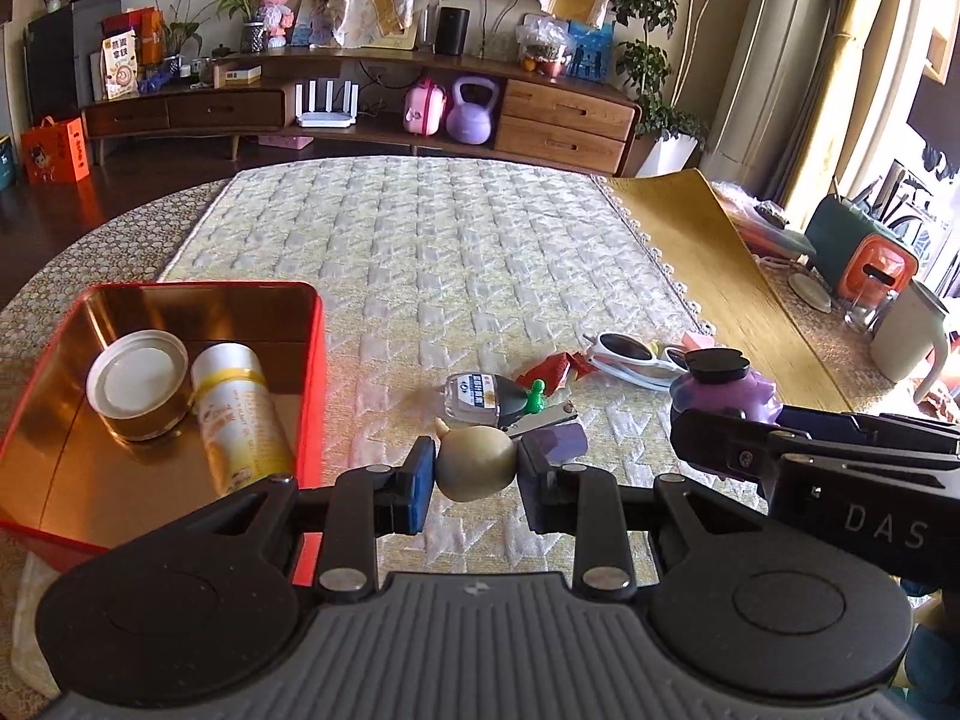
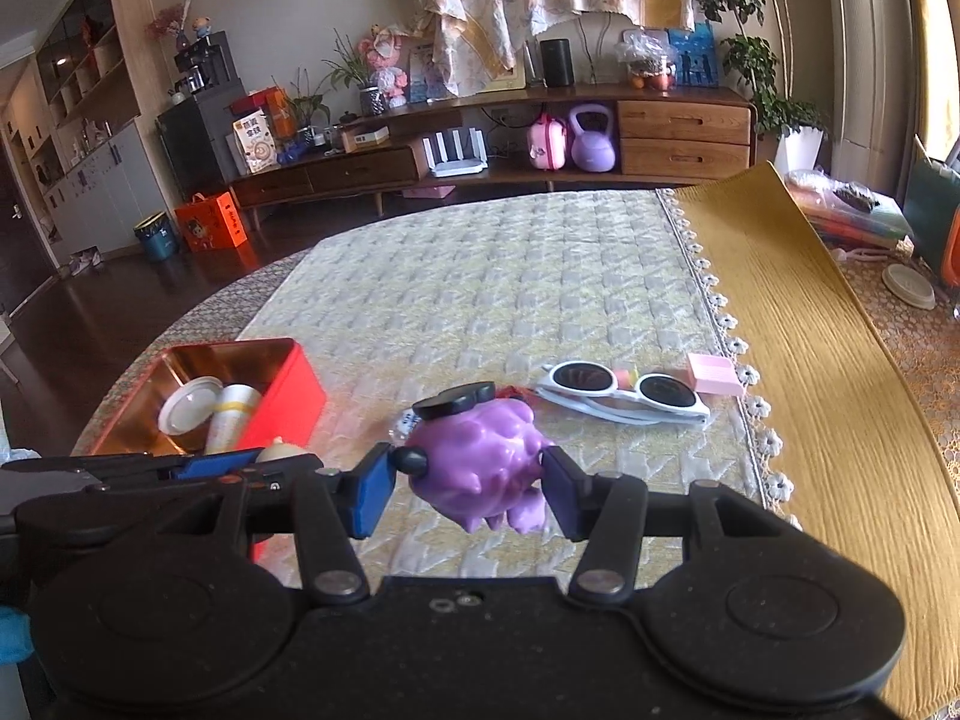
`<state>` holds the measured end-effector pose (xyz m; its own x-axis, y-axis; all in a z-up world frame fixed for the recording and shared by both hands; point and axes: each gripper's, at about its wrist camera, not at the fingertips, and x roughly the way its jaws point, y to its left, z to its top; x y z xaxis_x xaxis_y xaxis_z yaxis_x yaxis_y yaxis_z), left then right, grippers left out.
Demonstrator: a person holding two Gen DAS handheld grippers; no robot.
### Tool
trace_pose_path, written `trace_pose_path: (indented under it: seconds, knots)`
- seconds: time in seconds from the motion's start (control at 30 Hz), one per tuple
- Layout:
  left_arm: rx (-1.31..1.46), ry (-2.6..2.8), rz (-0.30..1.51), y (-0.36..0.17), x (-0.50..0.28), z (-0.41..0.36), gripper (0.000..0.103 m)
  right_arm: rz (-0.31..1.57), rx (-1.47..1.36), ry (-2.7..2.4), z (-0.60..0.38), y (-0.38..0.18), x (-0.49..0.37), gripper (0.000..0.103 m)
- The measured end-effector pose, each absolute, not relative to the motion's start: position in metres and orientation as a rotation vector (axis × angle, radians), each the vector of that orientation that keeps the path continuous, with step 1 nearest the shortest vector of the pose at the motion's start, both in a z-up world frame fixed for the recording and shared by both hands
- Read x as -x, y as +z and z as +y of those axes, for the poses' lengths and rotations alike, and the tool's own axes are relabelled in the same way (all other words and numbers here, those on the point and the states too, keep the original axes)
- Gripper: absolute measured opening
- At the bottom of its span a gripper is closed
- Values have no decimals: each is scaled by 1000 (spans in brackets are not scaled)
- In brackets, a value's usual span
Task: Organize rigid objects
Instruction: 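Carry the ball with left tool while right tool carries the purple toy to the tin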
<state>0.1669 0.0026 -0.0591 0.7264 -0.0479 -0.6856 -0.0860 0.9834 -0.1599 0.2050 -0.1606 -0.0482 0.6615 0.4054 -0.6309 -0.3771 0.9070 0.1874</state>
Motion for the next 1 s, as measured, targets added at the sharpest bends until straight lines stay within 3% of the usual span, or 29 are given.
trace_pose_path:
  seconds: [0.47, 1.0]
  knots:
    - [237, 96, 738, -37, -130, 69, 29, 671, 11, 536, -107, -22, -177, 53]
    - [220, 188, 810, -60, -134, 154, 29, 678, 101, 642, -28, -24, -186, 53]
